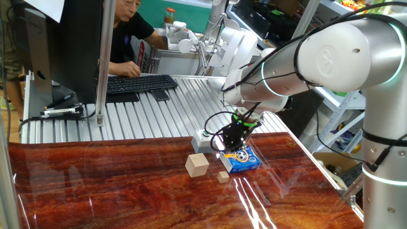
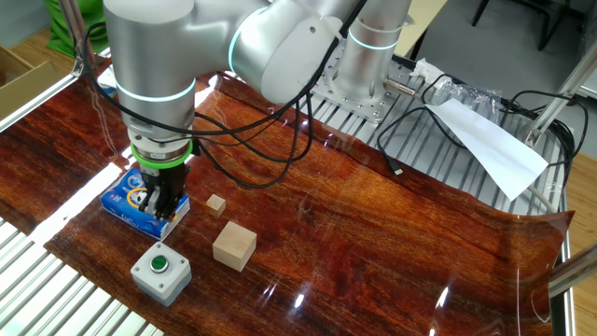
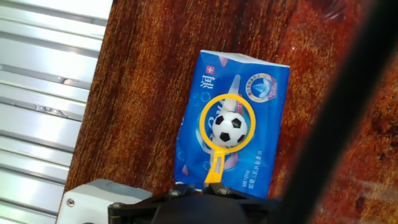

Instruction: Remove the bubble ring from the ball

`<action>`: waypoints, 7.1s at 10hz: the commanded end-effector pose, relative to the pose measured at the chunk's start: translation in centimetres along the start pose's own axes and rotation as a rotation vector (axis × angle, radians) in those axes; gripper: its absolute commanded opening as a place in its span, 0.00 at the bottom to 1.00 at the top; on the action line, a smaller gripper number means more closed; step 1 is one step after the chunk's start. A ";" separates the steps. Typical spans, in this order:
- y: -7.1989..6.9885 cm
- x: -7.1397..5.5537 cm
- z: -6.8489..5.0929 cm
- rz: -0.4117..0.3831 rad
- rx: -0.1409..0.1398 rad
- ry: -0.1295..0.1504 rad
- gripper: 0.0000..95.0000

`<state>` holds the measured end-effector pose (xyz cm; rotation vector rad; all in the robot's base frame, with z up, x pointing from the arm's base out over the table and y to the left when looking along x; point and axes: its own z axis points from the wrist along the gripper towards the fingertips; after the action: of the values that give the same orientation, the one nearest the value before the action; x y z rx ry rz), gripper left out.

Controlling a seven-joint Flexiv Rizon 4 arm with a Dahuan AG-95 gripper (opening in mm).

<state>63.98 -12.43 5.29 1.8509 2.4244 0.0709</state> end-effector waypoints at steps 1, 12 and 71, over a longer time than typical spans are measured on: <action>0.1 -0.1 0.1 -0.028 0.006 -0.005 0.00; 0.1 -0.1 0.1 -0.062 0.029 0.024 0.00; 1.0 -1.6 -0.6 -0.029 0.053 -0.016 0.00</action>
<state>65.48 -13.66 5.95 1.8324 2.4640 -0.0025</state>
